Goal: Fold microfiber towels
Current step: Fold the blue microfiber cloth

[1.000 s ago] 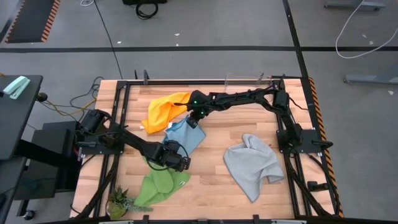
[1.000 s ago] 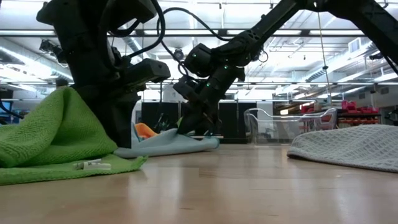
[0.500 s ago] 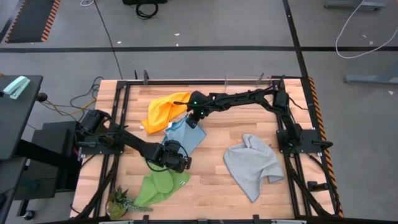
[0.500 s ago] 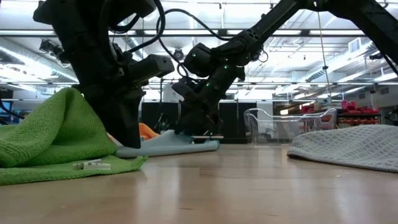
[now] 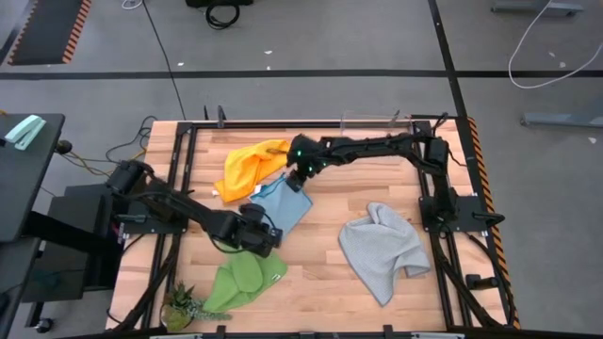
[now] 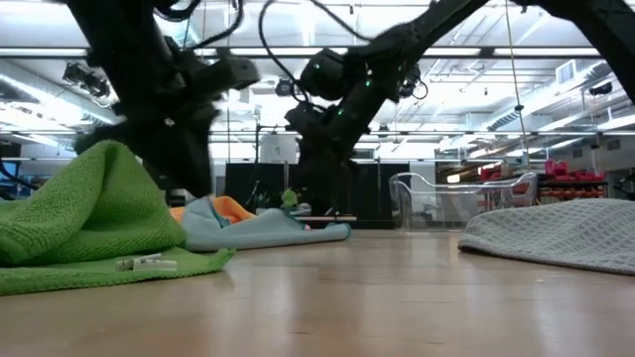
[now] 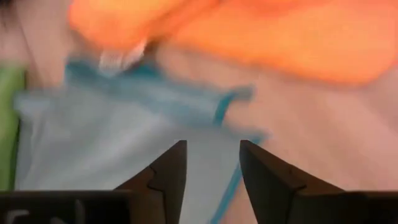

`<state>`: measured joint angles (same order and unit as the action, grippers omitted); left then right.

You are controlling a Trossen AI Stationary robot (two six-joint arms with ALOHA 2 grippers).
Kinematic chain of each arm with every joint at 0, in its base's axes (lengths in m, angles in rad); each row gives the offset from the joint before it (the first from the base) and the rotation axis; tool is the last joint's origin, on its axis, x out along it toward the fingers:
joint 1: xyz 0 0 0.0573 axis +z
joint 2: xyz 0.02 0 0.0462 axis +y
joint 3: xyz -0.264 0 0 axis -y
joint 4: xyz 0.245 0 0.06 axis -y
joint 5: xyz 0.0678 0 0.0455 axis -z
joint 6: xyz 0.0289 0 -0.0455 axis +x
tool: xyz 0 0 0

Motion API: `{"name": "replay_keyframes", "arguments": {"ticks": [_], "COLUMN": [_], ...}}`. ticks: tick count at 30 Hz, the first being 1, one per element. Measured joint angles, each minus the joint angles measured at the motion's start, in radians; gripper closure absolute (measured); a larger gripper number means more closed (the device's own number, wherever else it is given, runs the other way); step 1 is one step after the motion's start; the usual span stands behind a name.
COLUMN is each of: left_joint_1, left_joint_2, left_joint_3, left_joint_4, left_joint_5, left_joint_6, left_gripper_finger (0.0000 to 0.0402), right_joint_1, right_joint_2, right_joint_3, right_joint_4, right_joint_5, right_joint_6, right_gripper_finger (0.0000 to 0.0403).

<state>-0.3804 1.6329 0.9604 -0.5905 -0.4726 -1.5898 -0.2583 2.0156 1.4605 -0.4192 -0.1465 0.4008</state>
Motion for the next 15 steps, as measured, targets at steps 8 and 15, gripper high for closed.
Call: {"name": "replay_keyframes", "arguments": {"ticks": [8,15], "left_joint_1": [0.091,0.189], "left_joint_2": [-0.058,-0.051], "left_joint_3": [-0.001,-0.001], "left_joint_4": [-0.184,-0.195], "left_joint_5": [0.014,0.017], "left_joint_6": [0.007,0.102], "left_gripper_finger": [0.0376,0.0387], "right_joint_1": [0.112,0.123], "right_joint_2": [0.003,0.006], "right_joint_3": [-0.005,-0.060], "right_joint_4": [-0.046,-0.036], "right_joint_5": [0.018,0.047], "right_joint_6": [-0.070,-0.021], "right_gripper_finger": [0.0362,0.0391]}}
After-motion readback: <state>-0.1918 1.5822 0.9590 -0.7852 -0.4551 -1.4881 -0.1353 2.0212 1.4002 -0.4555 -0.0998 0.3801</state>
